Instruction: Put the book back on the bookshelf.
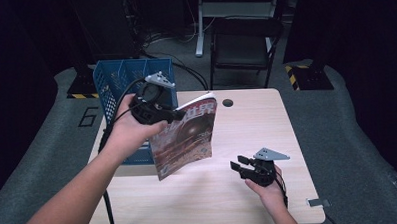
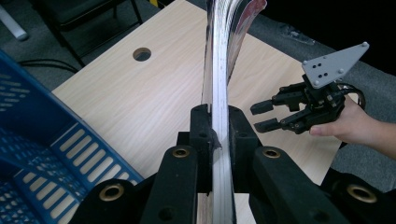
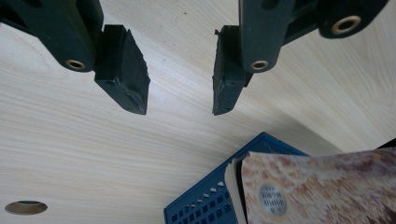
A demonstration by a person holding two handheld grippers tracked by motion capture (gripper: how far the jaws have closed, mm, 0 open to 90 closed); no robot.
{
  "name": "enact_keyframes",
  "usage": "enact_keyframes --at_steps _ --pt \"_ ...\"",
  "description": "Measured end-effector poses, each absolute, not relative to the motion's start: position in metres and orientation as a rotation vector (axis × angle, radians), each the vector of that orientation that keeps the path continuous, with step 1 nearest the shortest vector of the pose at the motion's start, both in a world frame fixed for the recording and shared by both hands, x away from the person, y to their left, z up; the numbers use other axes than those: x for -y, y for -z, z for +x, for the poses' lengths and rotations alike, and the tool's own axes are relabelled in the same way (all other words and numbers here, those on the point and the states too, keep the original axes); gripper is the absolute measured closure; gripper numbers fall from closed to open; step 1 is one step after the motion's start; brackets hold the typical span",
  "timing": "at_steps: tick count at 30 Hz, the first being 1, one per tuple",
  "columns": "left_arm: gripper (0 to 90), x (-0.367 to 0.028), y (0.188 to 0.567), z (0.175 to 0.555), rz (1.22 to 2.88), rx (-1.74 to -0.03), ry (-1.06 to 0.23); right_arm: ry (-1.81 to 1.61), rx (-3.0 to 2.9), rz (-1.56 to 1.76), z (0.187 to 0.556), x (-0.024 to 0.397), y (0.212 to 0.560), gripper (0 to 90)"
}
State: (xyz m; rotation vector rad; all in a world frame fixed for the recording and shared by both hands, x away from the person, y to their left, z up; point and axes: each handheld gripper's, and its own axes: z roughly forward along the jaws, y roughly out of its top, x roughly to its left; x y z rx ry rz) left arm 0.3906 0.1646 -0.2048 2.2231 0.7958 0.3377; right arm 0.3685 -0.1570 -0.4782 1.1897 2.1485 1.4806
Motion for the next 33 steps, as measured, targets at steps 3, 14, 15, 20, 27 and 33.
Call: enact_keyframes --at_steps 3,14,15,20,27,33 --pt "83.4 -0.169 0.199 0.391 2.226 -0.802 -0.355 -1.478 -2.149 1.191 0.369 0.157 0.479 55.4" --pt "83.4 -0.184 0.189 0.394 2.204 -0.837 -0.377 -1.466 -2.163 1.197 0.369 0.158 0.480 55.0" --pt "83.4 -0.185 0.188 0.394 2.199 -0.839 -0.372 -1.464 -2.163 1.194 0.369 0.158 0.480 55.0" --pt "83.4 -0.191 0.183 0.395 2.188 -0.858 -0.383 -1.454 -2.171 1.204 0.368 0.157 0.481 54.5" --pt "83.4 -0.200 0.177 0.398 2.183 -0.885 -0.399 -1.442 -2.176 1.196 0.369 0.157 0.482 54.3" --pt "83.4 -0.210 0.175 0.403 2.162 -0.922 -0.419 -1.440 -2.178 1.200 0.369 0.157 0.481 54.3"
